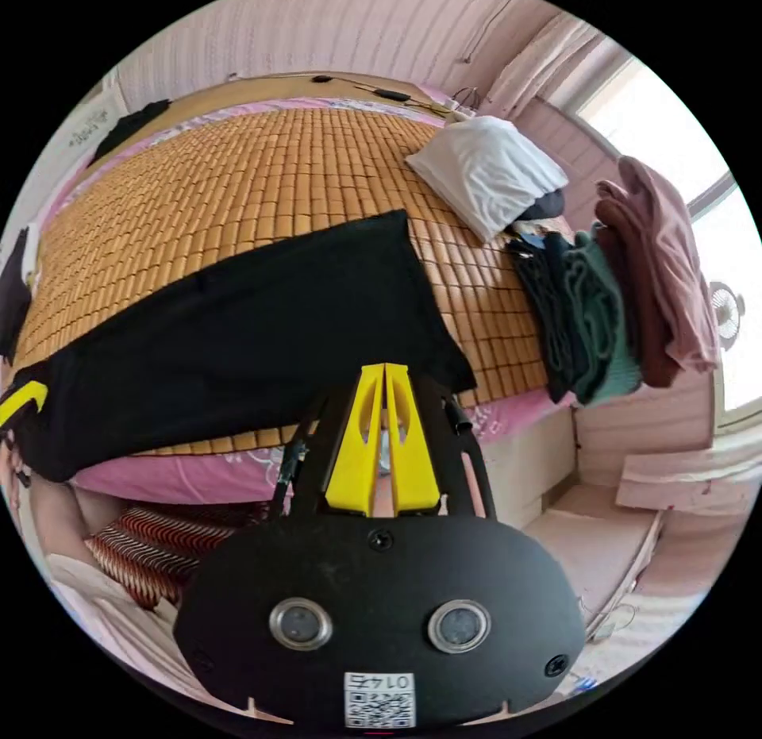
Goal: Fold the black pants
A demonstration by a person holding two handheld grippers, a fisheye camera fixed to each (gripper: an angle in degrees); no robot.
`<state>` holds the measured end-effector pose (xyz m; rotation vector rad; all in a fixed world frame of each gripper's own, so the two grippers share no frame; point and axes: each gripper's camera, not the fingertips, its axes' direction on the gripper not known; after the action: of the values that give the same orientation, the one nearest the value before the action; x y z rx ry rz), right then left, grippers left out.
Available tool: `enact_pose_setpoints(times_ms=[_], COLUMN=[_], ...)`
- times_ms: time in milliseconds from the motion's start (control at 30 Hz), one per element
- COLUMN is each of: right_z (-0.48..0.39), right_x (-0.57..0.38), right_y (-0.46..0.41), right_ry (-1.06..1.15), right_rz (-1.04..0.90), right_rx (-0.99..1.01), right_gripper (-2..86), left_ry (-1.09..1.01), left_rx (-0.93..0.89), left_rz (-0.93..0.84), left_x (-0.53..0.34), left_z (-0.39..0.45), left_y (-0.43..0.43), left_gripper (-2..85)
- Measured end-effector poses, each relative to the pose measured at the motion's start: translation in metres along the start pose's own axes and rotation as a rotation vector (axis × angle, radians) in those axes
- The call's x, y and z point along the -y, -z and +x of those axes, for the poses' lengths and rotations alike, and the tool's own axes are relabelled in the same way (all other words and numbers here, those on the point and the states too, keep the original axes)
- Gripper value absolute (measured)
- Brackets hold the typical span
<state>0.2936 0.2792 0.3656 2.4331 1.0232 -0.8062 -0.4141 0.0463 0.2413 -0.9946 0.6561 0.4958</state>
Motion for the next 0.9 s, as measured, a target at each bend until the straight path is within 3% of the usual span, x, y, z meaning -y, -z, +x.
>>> enact_pose_setpoints(times_ms=[33, 100, 233, 333, 433, 500, 633, 767, 900], right_z=[-0.003, -0.009, -0.018, -0.032, -0.069, -0.115, -0.273, -0.396, -0.467], right_x=[-0.012, -0.02, -0.017, -0.012, -0.007, 0.0, 0.011, 0.012, 0.013], right_y=[-0.012, -0.044, -0.051, -0.058, -0.033, -0.015, 0.021, 0.045, 0.043], right_ry=[-0.032, -0.004, -0.013, -0.032, -0.013, 0.086, 0.563, 0.861, 1.017], right_rz=[-0.025, -0.175, -0.189, -0.263, -0.12, -0.032, 0.037, 0.12, 0.091], right_rx=[-0.067, -0.017, 0.106, 0.046, 0.178, 0.323, 0.443, 0.426, 0.415], right_gripper=[-0.2, -0.3, -0.3, -0.3, -0.4, -0.5, -0.9, -1.0, -1.0], left_ry=[0.0, 0.012, 0.031, 0.056, 0.082, 0.095, 0.123, 0.251, 0.445], left_rx=[0.011, 0.011, 0.008, 0.019, 0.007, -0.001, -0.004, 0.072, 0.178], left_rz=[-0.022, -0.062, -0.103, -0.078, -0.045, -0.034, -0.02, 0.076, 0.113], left_x=[-0.016, -0.04, -0.091, -0.118, -0.137, -0.145, -0.159, -0.195, -0.253], left_z=[0.002, 0.003, 0.005, 0.001, -0.005, -0.008, -0.015, -0.058, -0.133], left_y=[0.001, 0.002, 0.012, 0.025, 0.03, 0.029, 0.03, 0.065, 0.097], left_gripper=[-0.7, -0.7, -0.8, -0.8, -0.8, -0.8, -0.8, -0.8, -0.8])
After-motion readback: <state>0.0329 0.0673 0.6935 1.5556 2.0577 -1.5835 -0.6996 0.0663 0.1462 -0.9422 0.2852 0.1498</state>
